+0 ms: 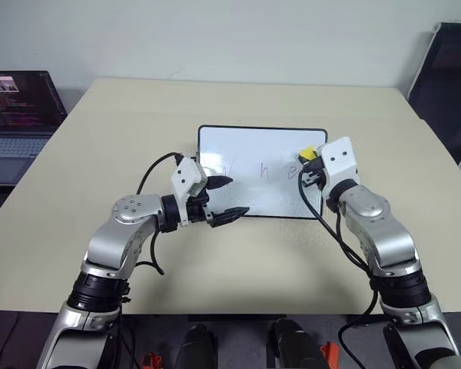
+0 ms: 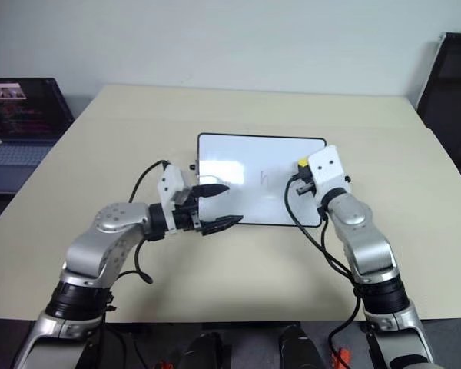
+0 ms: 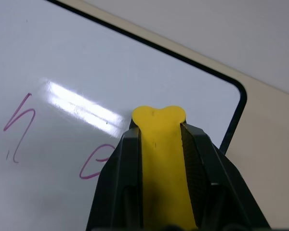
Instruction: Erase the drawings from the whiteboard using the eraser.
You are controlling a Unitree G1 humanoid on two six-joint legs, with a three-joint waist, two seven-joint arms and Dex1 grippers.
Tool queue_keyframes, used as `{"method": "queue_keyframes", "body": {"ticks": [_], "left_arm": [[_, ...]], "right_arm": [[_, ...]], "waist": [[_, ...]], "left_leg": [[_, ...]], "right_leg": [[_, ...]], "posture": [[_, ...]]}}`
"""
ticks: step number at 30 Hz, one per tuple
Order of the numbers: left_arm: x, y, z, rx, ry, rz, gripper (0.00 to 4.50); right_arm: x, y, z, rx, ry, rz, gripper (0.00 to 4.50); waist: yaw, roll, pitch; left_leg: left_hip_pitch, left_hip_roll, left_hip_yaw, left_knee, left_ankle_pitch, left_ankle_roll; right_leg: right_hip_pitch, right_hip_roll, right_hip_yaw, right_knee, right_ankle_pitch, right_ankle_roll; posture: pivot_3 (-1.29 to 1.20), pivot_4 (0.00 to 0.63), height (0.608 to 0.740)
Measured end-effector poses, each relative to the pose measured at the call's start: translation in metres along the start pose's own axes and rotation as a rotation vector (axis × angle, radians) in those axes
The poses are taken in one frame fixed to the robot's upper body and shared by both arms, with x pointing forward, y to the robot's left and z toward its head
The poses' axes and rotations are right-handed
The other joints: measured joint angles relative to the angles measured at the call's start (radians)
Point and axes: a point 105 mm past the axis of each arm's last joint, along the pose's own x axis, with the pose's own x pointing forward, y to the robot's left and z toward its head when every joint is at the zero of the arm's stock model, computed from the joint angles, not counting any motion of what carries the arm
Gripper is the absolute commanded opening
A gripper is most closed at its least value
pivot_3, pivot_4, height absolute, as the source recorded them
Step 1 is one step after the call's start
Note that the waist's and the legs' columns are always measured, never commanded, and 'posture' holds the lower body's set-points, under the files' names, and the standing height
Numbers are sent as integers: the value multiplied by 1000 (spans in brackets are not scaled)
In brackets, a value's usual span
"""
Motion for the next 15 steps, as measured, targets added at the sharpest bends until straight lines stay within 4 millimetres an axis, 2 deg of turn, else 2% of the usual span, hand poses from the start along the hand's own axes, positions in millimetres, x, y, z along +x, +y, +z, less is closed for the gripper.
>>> {"method": "queue_keyframes", "body": {"ticks": [8, 12, 15], "left_arm": [[4, -2, 2, 6, -1, -16, 4500], [4, -1, 6, 16, -6, -18, 4500], [4, -1, 5, 15, -6, -19, 4500]], "right_arm": [[-11, 41, -17, -68, 61, 200, 817], [-12, 41, -20, -110, 70, 189, 815], [-5, 30, -15, -142, 45, 109, 815]], "waist": [[-2, 0, 0], [-2, 0, 0], [-2, 0, 0]], "left_leg": [[1, 0, -1, 2, 0, 0], [1, 0, -1, 6, 1, 1], [1, 0, -1, 8, 1, 1]], "right_leg": [[1, 0, 0, 1, -2, -3], [2, 0, 0, 1, -1, -3], [3, 0, 0, 1, 0, -3]], "posture": [[0, 150, 740], [0, 150, 740], [0, 150, 740]]}}
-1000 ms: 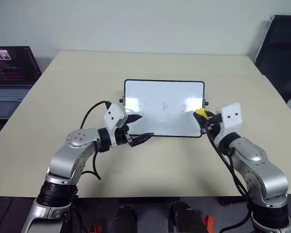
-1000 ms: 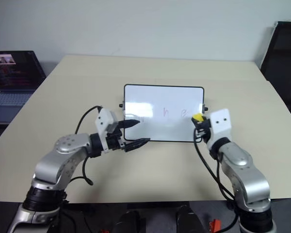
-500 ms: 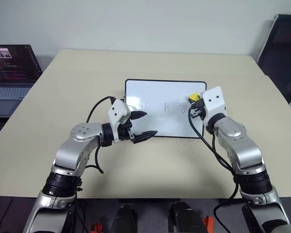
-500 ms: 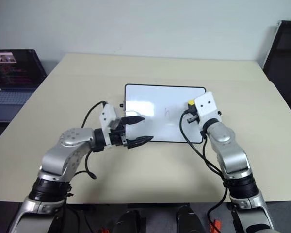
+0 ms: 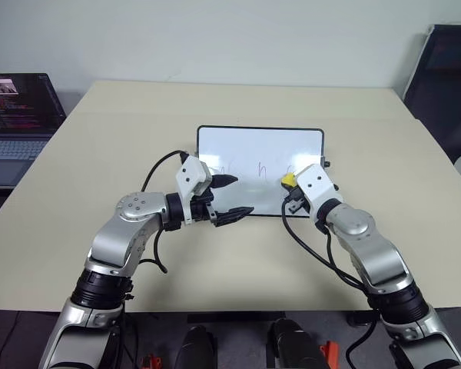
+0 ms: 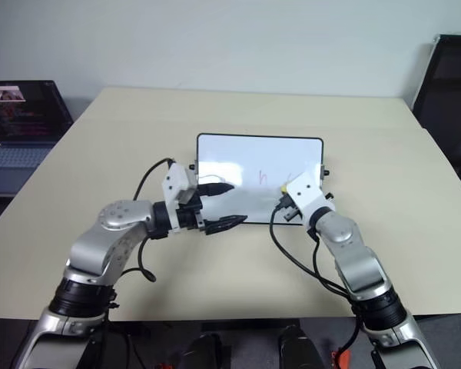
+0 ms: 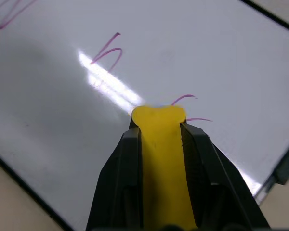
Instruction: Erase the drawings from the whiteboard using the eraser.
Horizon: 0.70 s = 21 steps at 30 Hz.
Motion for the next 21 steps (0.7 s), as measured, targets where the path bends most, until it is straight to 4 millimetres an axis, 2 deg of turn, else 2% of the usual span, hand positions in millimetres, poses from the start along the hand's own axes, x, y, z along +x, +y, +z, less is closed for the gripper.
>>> {"method": "queue_keyframes", "body": {"ticks": [3, 9, 14, 21], "left_arm": [[1, -1, -1, -5, 3, -3, 4500], [3, -4, -2, -20, 13, -13, 4500], [5, -6, 2, -16, 8, -19, 4500], [6, -7, 7, -14, 1, -23, 4500]], "right_arm": [[7, -14, 8, -12, -26, -72, 815], [11, -8, 12, -2, -53, -40, 815], [7, 7, 5, -16, 0, 61, 815], [7, 0, 3, -25, 12, 12, 812]], "waist": [[0, 0, 0], [-2, 0, 0], [-2, 0, 0], [-1, -1, 0]], "left_leg": [[0, 0, 0, 0, 0, 0], [0, 0, 0, -3, 0, 0], [0, 0, 0, -2, 0, 0], [0, 0, -1, 2, 0, 1]], "right_leg": [[0, 0, 0, 0, 1, 0], [0, 0, 0, -1, 0, 0], [0, 0, 0, 0, 0, 0], [1, 0, 0, 0, 1, 0]], "posture": [[0, 150, 740], [0, 150, 740], [0, 150, 740], [0, 150, 740]]}}
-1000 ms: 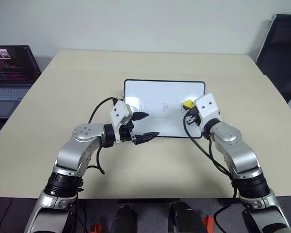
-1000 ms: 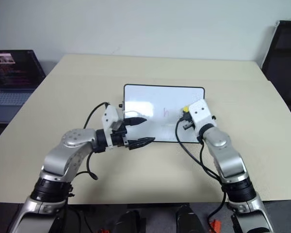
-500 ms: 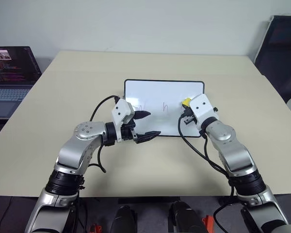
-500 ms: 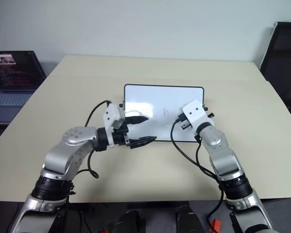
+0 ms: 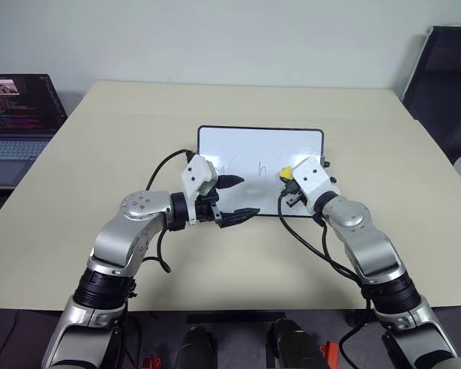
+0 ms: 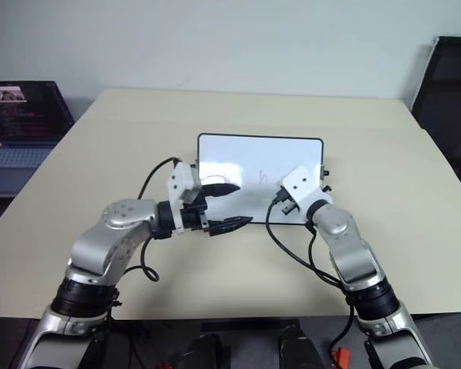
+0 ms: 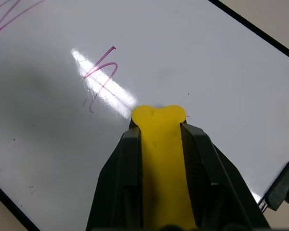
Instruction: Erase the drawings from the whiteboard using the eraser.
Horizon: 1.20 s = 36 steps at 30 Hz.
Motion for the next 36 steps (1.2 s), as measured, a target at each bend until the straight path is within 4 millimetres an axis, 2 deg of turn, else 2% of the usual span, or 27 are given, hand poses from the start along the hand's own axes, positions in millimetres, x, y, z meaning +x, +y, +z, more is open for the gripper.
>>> {"method": "queue_keyframes", "body": {"ticks": [3, 5, 10, 14, 24, 29, 34, 36], "left_arm": [[0, 0, 0, -2, -1, 1, 4500], [0, 0, 0, -6, 0, 1, 4500], [0, -1, 1, -9, 1, 1, 4500], [-1, -1, 0, -8, 5, 4, 4500], [-6, -1, -8, -27, 15, 34, 4500], [-21, 4, -14, -56, 23, 112, 4500], [-43, 11, -28, -121, 28, 236, 4500], [-49, 13, -31, -145, 27, 271, 4500]], "right_arm": [[1, -16, 1, -4, -5, -78, 797], [1, -20, 0, -5, -1, -96, 796], [-4, -17, -5, -12, 29, -51, 768], [-11, -7, -13, 1, 69, 17, 692], [-13, -8, -12, 80, 69, 29, 691], [-20, -7, -9, 174, 53, 56, 690], [-39, -4, 10, 267, -64, 106, 690], [-47, -3, 11, 285, -93, 116, 690]], "waist": [[2, 0, 0], [2, 0, 0], [2, 0, 0], [1, -1, -1], [0, -1, -1], [0, -1, 0], [1, 0, 0], [2, 0, 0]], "left_leg": [[0, 0, 0, 0, 0, 0], [0, 0, 0, 0, 0, 0], [0, 0, 0, 0, 0, 0], [0, 0, 0, 0, 0, 0], [0, 0, 0, 0, 0, 0], [-1, 0, 0, -2, 0, 0], [-1, 0, 0, -9, 0, 0], [-1, 0, 0, -11, 0, 0]], "right_leg": [[0, 0, 0, 0, 0, 0], [0, 0, 0, 0, 0, 0], [1, 0, 0, -1, 0, 0], [1, 0, 0, 0, 0, 0], [0, 0, 0, -1, 0, 0], [-2, 0, 0, -1, 0, 0], [-4, 0, 0, -2, -2, -1], [-5, 0, 0, -2, -2, -1]], "posture": [[0, 150, 740], [0, 150, 740], [0, 150, 740], [0, 150, 740], [0, 150, 740], [0, 150, 740], [0, 150, 740], [0, 150, 740]]}}
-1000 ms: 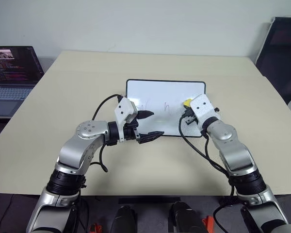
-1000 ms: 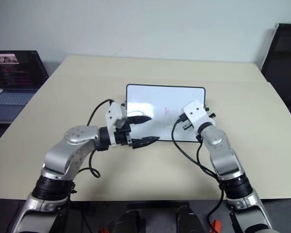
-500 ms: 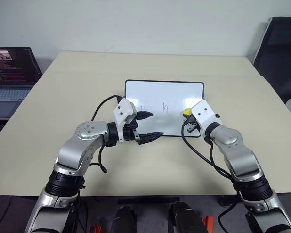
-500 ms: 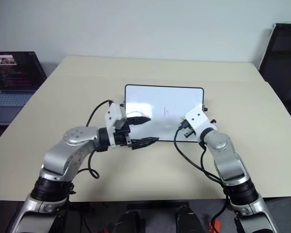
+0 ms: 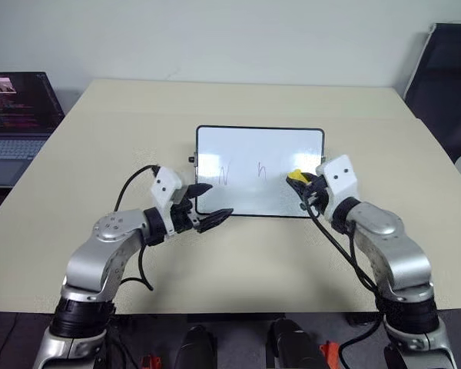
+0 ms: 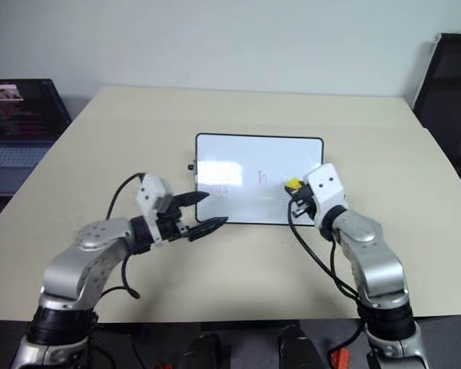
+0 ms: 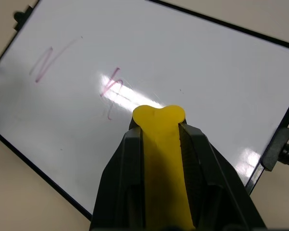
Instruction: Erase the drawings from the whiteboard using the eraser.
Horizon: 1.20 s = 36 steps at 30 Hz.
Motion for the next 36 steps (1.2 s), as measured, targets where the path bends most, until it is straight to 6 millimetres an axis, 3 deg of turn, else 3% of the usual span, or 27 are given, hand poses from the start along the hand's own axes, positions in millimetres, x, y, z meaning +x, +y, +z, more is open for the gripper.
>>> {"method": "queue_keyframes", "body": {"ticks": [11, 17, 22, 27, 36], "left_arm": [[-10, 18, 20, -25, -86, 142, 4500], [-11, 11, 31, -18, -104, 145, 4500], [-14, 7, 26, -17, -74, 151, 4500], [-15, 7, 23, -9, -58, 153, 4500], [-14, 16, 4, 73, 15, 130, 4500]], "right_arm": [[-20, 28, -2, 52, -150, 136, 689], [-20, 32, -6, 48, -179, 159, 689], [-15, 35, -4, -53, -167, 213, 689], [3, 40, 5, -214, -162, 246, 689], [60, 33, 28, -392, -135, 185, 679]], "waist": [[1, -1, 0], [1, -1, 0], [-1, -1, 0], [-1, -1, 0], [0, -1, 1]], "left_leg": [[0, 0, 0, 0, 0, 0], [0, 0, 0, -1, 0, 0], [0, 0, 0, -1, 0, 0], [1, 0, 0, 0, 0, 0], [0, 0, 0, -1, 0, 0]], "right_leg": [[0, 0, 0, 0, -1, 0], [0, 0, 0, 0, -1, 0], [-1, 0, 0, 0, -1, 0], [-1, 0, 0, 0, 0, 0], [-1, 0, 0, 0, 0, -1]], "posture": [[0, 150, 740], [0, 150, 740], [0, 150, 740], [0, 150, 740], [0, 150, 740]]}}
